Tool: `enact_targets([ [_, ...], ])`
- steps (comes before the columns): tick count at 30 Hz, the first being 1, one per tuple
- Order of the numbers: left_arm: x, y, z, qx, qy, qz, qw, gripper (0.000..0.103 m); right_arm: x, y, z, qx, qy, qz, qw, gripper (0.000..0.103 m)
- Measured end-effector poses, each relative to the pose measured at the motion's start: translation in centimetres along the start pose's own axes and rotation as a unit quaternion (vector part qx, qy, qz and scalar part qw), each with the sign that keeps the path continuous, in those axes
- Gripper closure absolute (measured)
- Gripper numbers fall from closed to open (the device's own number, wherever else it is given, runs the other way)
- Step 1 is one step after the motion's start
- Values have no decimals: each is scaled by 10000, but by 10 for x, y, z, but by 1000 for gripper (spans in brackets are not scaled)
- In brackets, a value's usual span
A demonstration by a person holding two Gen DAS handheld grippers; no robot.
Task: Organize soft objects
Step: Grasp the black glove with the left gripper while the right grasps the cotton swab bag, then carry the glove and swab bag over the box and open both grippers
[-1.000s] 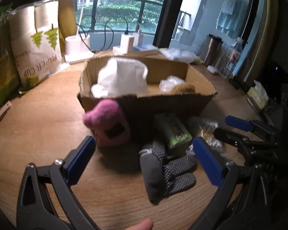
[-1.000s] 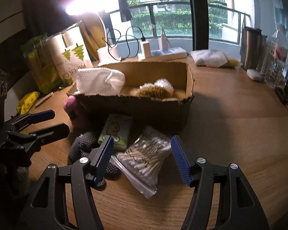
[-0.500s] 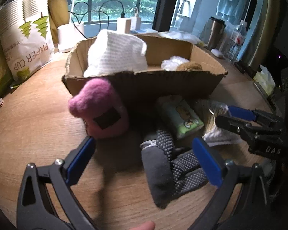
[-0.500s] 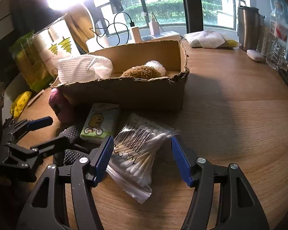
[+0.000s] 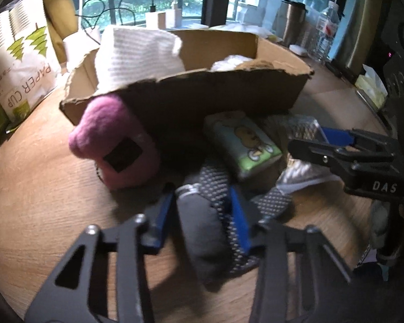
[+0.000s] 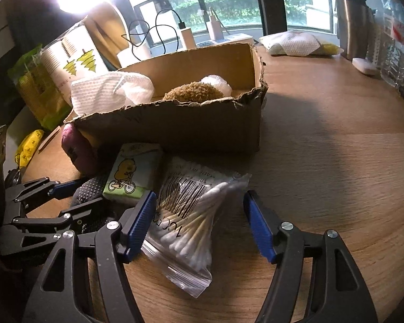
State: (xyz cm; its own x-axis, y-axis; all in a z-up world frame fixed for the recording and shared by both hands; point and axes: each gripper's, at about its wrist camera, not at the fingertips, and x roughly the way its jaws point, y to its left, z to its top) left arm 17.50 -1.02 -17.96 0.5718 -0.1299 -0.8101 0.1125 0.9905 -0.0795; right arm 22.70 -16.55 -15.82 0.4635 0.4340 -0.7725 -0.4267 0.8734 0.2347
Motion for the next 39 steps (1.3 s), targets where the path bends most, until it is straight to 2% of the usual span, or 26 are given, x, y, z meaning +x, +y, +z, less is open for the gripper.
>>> enact_targets([
  [3, -3, -5, 0, 52, -16, -18, 10000, 70, -1, 1, 0, -61, 2, 100, 9999, 42],
  [12, -31, -10, 3, 91, -359, -12, 9993, 70, -12, 9, -5, -377, -158, 85, 9991, 61],
  [21, -58, -9, 18, 63, -730, 50, 9973, 70, -31, 5, -2, -386, -400, 139, 9984, 63],
  [39, -78, -18, 49, 2, -1095, 48, 9940, 70, -66, -5, 23, -346, -913, 304, 9948, 63],
])
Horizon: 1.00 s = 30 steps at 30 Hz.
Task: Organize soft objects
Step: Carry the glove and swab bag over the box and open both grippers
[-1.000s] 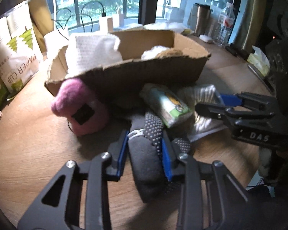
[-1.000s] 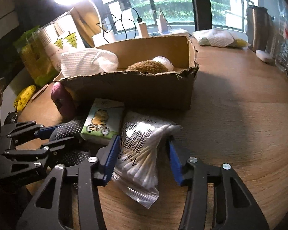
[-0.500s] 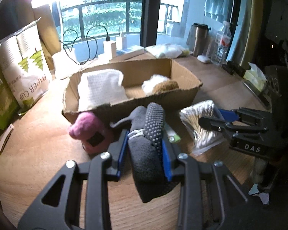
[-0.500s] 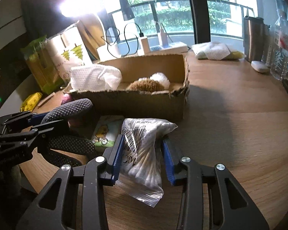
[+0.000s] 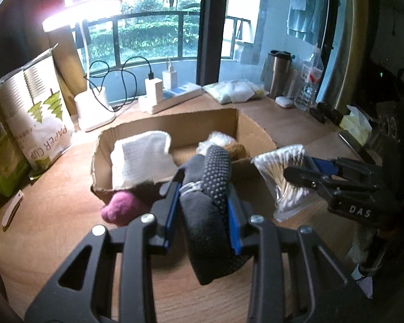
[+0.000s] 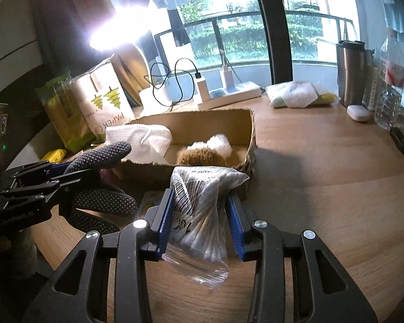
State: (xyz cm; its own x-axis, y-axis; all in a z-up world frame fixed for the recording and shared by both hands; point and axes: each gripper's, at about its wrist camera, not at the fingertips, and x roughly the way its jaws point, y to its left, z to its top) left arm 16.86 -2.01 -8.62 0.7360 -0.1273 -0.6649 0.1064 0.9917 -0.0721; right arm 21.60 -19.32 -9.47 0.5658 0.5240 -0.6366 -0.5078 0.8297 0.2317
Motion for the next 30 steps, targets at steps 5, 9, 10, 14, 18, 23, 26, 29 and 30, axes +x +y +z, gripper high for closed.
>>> enact_targets([
  [5, 2, -1, 10, -32, -67, 22, 10000, 70, -5, -7, 10, 15, -102, 24, 9999, 63],
  [9, 4, 0, 20, -54, -149, 54, 9999, 70, -7, -15, 16, 51, -172, 23, 9998, 63],
  [10, 5, 0, 23, -60, -162, 61, 9998, 70, -7, -17, 18, 61, -183, 17, 9998, 63],
  [14, 8, 2, 30, -84, -215, 94, 9997, 70, -6, -24, 22, 115, -201, 5, 9997, 63],
  [18, 13, 3, 38, -101, -267, 118, 9995, 70, -2, -31, 26, 159, -193, 3, 9997, 63],
  [23, 24, 3, 48, -124, -275, 156, 9994, 70, 1, -40, 30, 203, -176, 11, 9996, 63],
  [26, 31, 4, 54, -129, -266, 171, 9994, 70, 2, -45, 33, 248, -197, 1, 9995, 63],
  [29, 39, 3, 58, -131, -230, 198, 9995, 70, 3, -50, 36, 309, -233, 3, 9992, 63],
  [30, 42, 4, 59, -136, -214, 213, 9995, 70, 4, -52, 37, 323, -239, 0, 9992, 63],
])
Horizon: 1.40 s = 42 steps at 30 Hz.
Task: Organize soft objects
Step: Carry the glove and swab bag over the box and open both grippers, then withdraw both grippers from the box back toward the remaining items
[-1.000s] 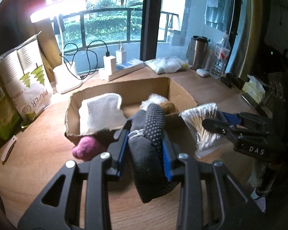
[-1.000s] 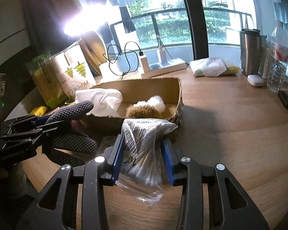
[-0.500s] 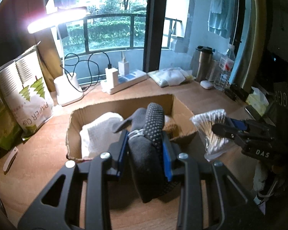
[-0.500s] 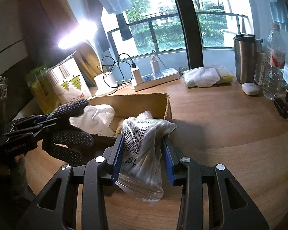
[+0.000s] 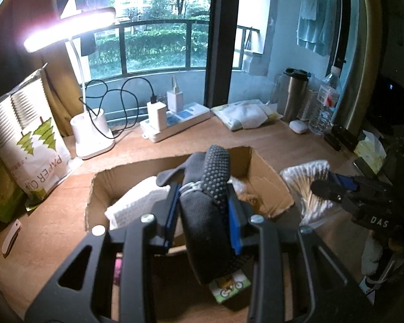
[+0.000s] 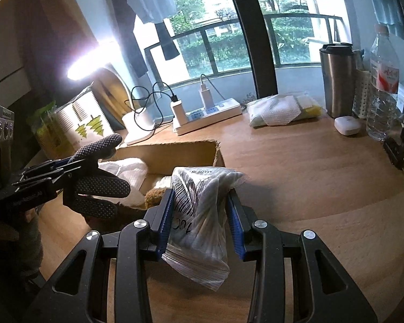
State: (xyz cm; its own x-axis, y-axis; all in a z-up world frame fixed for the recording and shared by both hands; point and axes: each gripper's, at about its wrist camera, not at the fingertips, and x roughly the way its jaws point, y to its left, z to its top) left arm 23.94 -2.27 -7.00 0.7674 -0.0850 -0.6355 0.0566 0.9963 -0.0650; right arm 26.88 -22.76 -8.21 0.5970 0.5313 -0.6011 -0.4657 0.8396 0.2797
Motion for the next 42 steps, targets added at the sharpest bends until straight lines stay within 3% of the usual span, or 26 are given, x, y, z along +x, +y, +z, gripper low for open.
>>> enact_targets([
  [16, 60, 20, -1, -173, 460, 345, 9982, 70, 16, -21, 11, 184, 70, -153, 9997, 63],
  [31, 97, 35, -14, -219, 908, 422, 9947, 65, 26, 1, 26, -8, 99, -211, 9997, 63],
  [33, 91, 35, -12, -228, 838, 399, 9954, 59, 28, 5, 28, -34, 92, -156, 9998, 63],
  [35, 83, 37, -9, -289, 728, 294, 9965, 40, 31, 8, 30, -60, 95, -88, 9999, 63],
  [42, 68, 40, -6, -355, 546, 192, 9977, 38, 44, 16, 38, -136, 113, 66, 9998, 63],
])
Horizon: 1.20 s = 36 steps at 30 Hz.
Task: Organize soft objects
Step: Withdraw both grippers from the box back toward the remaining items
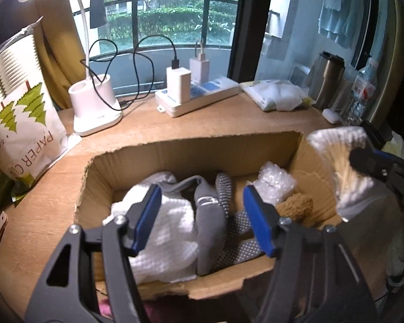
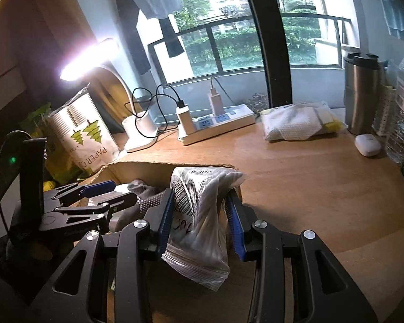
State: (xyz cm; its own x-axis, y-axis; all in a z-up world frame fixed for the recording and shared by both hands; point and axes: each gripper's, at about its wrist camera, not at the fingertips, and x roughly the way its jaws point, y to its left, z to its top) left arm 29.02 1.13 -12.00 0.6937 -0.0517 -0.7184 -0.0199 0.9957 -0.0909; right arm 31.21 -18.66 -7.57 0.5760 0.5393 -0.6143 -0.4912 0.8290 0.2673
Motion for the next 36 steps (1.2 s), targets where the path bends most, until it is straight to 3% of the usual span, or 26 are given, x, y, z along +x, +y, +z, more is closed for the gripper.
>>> enact_targets([
  [11, -25, 12, 2, -122, -327, -108, 9993, 38, 21, 12, 5, -56, 110, 118, 9999, 62],
  [13, -28, 13, 2, -135, -375, -109, 9991, 38, 25, 12, 5, -28, 164, 100, 9998, 55],
  [14, -30, 13, 1, -140, -400, -109, 9990, 37, 27, 11, 5, -23, 209, 96, 9997, 43],
  [15, -32, 13, 2, -141, -420, -110, 9990, 37, 28, 11, 5, -14, 240, 62, 9997, 37],
  [22, -45, 11, 0, -123, -531, -104, 9985, 37, 22, 10, 1, -41, 211, -209, 9996, 37],
  [36, -74, 8, -12, -120, -723, -168, 9972, 36, -3, 27, -12, -169, 145, -168, 9996, 37],
])
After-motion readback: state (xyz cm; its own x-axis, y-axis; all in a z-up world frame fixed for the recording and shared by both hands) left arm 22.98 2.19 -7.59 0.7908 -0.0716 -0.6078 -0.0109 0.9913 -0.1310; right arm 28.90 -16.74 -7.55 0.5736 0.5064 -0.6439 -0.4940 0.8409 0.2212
